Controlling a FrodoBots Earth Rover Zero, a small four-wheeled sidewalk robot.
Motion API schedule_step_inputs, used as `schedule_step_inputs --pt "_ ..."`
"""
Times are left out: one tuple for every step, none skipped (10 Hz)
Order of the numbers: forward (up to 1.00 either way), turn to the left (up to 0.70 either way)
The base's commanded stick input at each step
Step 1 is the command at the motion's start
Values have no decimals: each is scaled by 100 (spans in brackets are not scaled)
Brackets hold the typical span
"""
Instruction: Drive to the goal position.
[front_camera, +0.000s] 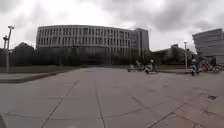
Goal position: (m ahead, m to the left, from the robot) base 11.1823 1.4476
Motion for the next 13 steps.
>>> schedule_step_inputs --pt "70 0" --pt "70 0" --pt "70 0" --pt "70 0" --pt "70 0" --pt "70 0" --pt "70 0" --pt "70 0" --pt "70 0" --pt "70 0" --pt "70 0" --pt "70 0" --pt "70 0"
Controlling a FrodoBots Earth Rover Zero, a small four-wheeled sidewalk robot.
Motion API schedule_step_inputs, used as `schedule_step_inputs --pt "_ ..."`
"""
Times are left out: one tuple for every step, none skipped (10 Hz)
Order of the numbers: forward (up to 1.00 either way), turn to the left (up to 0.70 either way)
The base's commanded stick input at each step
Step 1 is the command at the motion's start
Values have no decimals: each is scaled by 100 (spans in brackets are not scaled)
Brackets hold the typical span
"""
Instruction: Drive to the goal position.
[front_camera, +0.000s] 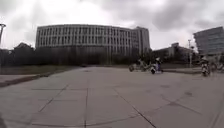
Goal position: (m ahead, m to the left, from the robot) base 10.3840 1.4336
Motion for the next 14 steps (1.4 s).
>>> schedule_step_inputs --pt "70 0" --pt "70 0" --pt "70 0" --pt "70 0" --pt "70 0" --pt "70 0" --pt "70 0" --pt "70 0" --pt "70 0" --pt "70 0" --pt "70 0" --pt "70 0" --pt "70 0" --pt "70 0"
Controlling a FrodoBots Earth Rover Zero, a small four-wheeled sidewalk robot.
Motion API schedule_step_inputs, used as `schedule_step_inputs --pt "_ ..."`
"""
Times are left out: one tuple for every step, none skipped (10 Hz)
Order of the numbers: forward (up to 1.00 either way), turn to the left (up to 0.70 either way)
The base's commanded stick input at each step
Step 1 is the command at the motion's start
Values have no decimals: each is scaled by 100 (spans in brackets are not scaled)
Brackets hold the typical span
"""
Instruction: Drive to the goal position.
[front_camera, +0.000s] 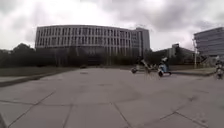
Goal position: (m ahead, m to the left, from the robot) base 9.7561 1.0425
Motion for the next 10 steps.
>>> schedule_step_inputs --pt "70 0" --pt "70 0" --pt "70 0" --pt "70 0" --pt "70 0" --pt "70 0" --pt "70 0" --pt "70 0" --pt "70 0" --pt "70 0"
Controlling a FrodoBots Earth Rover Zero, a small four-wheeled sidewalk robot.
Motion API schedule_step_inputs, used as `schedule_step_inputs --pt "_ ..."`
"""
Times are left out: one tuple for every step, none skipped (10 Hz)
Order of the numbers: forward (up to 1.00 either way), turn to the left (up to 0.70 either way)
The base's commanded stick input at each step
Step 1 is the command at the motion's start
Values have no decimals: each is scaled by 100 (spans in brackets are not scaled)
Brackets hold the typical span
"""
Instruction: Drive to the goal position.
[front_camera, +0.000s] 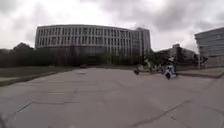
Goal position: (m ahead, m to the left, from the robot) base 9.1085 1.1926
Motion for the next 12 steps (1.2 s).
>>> schedule_step_inputs --pt "70 0" --pt "70 0" --pt "70 0" --pt "70 0" --pt "70 0" --pt "70 0" --pt "70 0" --pt "70 0" --pt "70 0" --pt "70 0" --pt "70 0" --pt "70 0"
